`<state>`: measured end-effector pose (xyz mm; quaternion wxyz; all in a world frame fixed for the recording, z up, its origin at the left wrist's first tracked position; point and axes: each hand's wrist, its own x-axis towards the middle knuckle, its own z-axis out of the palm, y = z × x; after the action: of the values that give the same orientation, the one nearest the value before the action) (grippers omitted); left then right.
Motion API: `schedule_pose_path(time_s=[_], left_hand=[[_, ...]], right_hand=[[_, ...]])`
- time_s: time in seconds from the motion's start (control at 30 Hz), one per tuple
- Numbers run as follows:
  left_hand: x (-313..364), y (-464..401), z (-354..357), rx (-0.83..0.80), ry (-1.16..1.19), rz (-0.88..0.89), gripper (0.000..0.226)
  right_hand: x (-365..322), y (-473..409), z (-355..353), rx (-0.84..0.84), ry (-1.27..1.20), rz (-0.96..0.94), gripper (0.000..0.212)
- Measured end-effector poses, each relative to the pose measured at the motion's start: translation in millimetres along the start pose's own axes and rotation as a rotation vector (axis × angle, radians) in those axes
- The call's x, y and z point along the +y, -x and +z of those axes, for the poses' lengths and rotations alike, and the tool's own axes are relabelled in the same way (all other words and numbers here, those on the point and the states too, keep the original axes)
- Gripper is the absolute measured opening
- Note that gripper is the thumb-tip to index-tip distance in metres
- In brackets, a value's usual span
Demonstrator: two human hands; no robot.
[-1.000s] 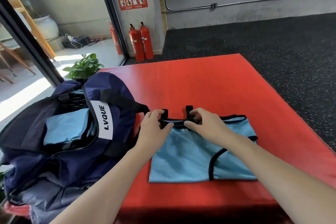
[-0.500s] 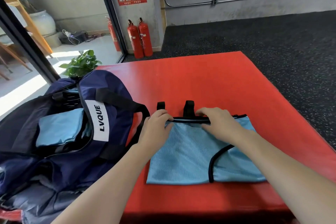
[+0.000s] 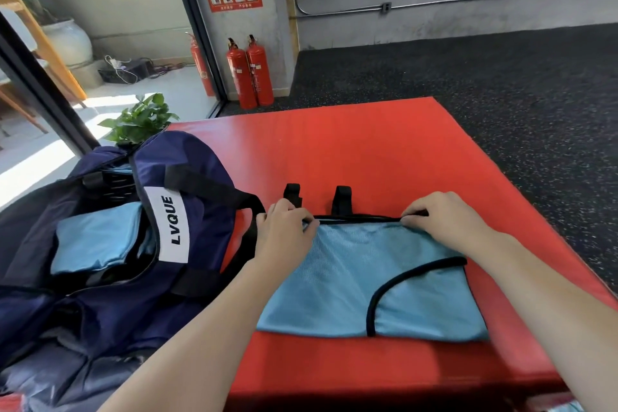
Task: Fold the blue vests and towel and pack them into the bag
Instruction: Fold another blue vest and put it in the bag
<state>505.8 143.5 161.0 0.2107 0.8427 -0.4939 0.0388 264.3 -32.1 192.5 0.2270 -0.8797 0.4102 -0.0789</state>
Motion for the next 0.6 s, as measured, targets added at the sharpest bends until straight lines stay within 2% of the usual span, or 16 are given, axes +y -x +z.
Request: schedule_pose_path(time_s=[0.1,0.2,0.37,0.5,0.6], left_hand=[[11,-2,5,-0.031,-0.003,-0.003,0.029],[23,-6,15,-0.099,-0.046,0.041,0.047],[49,-6,33,-0.299,-0.039,0.061,0.076],[73,-6,42,-0.341,-0.1,0.129,0.077],[91,-7,48,-0.342,-0.064,0.173,0.073]], right_hand=[[6,5,-5,-0.043,0.019,0.013,0.01],[8,13,-13,-0.12,0.041,0.016,0.008],[2,32,-18,-0.313,0.011,-0.001,0.02],[-4,48,-13,-0.449,-0.082,-0.057,0.024],[-4,56,-9,-0.455,-0.116,-0.071,0.027]])
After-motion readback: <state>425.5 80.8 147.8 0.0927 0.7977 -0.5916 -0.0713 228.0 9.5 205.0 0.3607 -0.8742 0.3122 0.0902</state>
